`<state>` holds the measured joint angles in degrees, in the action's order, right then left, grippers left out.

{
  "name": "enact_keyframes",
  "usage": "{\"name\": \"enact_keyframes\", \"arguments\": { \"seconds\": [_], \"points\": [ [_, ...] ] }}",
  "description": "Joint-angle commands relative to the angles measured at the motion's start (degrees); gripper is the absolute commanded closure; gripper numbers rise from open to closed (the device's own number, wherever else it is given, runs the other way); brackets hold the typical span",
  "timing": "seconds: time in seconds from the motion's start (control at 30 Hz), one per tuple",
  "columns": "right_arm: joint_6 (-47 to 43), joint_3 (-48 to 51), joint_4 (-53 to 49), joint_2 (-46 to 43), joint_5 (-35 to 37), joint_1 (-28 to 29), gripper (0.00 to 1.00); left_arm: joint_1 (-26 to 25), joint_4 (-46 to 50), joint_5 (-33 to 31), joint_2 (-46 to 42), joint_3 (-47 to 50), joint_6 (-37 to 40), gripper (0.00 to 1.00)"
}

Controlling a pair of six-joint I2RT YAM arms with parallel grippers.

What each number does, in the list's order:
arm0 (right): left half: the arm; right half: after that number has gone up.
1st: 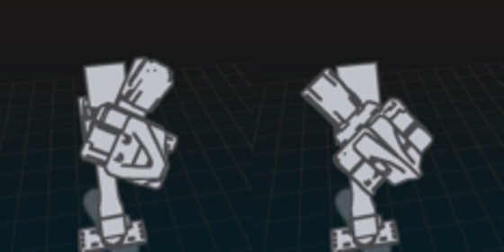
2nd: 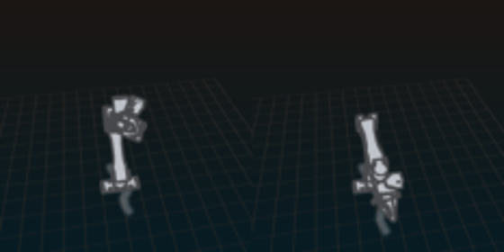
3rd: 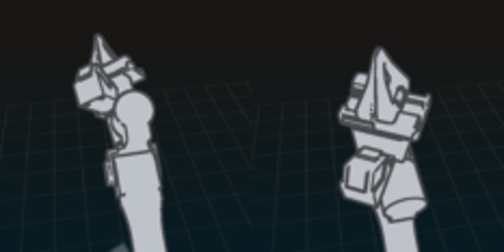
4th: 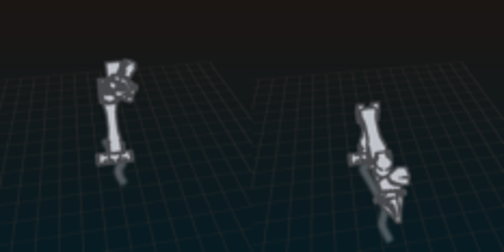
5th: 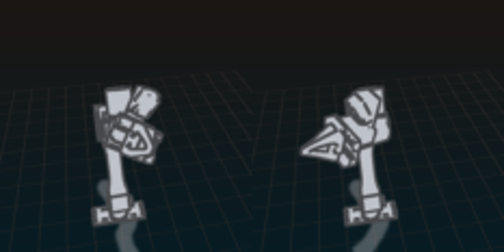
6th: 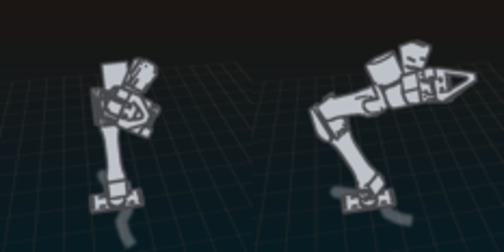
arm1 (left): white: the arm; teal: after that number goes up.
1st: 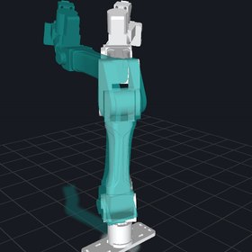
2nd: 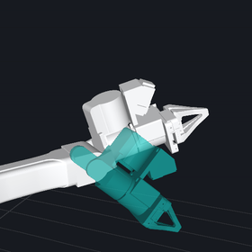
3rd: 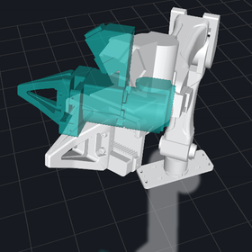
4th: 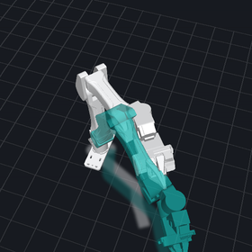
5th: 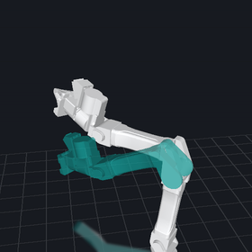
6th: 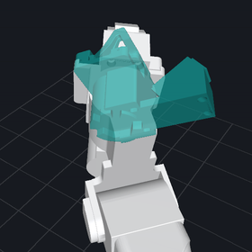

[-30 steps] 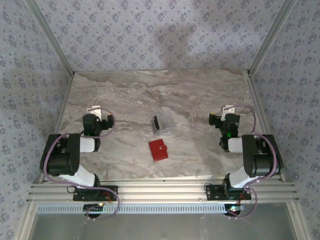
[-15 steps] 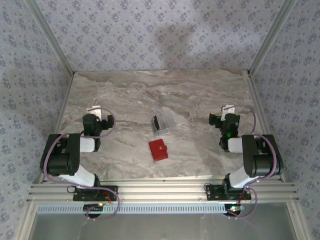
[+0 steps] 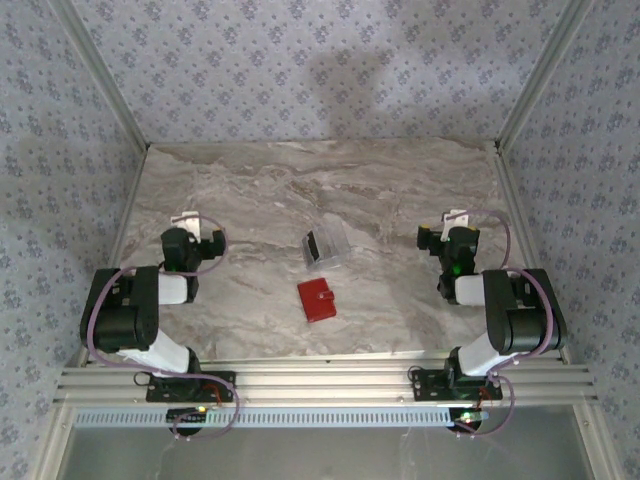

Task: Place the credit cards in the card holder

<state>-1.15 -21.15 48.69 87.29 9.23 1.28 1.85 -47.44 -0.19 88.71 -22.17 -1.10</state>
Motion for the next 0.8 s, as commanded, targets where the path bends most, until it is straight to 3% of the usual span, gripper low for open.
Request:
{"name": "enact_keyframes", "arguments": {
  "seconds": [0.0, 0.13, 0.37, 0.47, 0.5, 0.57, 0.63, 0.7, 0.77],
  "points": [
    [-0.87, 0.28, 1.35, -0.01, 0.73, 0.03, 0.00, 0.46, 0.51, 1.50, -0.69, -1.56, -0.65, 0.00],
    [-0.10, -0.91, -1.16, 0.07, -3.46, -1.80, 0.00, 0.42, 0.05, 0.02, -0.81, -1.18, -1.29, 0.00],
    [0.18, -1.09, -1.40, 0.00, -4.40, -2.26, 0.00, 0.41, -0.16, -0.91, -0.79, -1.19, -1.57, 0.00],
    [0.18, -1.26, -1.59, 0.01, -4.71, -2.49, 0.00, -0.01, 2.94, -7.72, -3.96, -1.45, -3.60, 0.00],
    [0.10, -0.95, -1.19, -0.08, -3.64, -2.15, 0.00, -0.32, 6.00, -10.03, -5.72, -2.21, -3.93, 0.00],
    [0.38, -0.62, -1.89, -2.68, 6.97, 0.65, 0.00, -1.73, 15.14, -16.25, -10.24, -5.00, -3.61, 0.00],
    [0.59, -3.64, -9.68, -7.98, 13.92, 3.05, 0.00, -4.25, 22.04, -24.67, -14.43, -7.55, -5.12, 0.00],
    [1.89, -7.98, -21.13, -13.66, 14.90, 4.99, 0.00, -5.25, 36.66, -31.32, -18.89, -12.79, -16.98, 0.00],
    [6.97, -10.73, -29.28, -19.70, 12.23, 5.31, 0.00, -4.86, 55.01, -32.01, -21.63, -20.18, -30.25, 0.00]
  ]
}}
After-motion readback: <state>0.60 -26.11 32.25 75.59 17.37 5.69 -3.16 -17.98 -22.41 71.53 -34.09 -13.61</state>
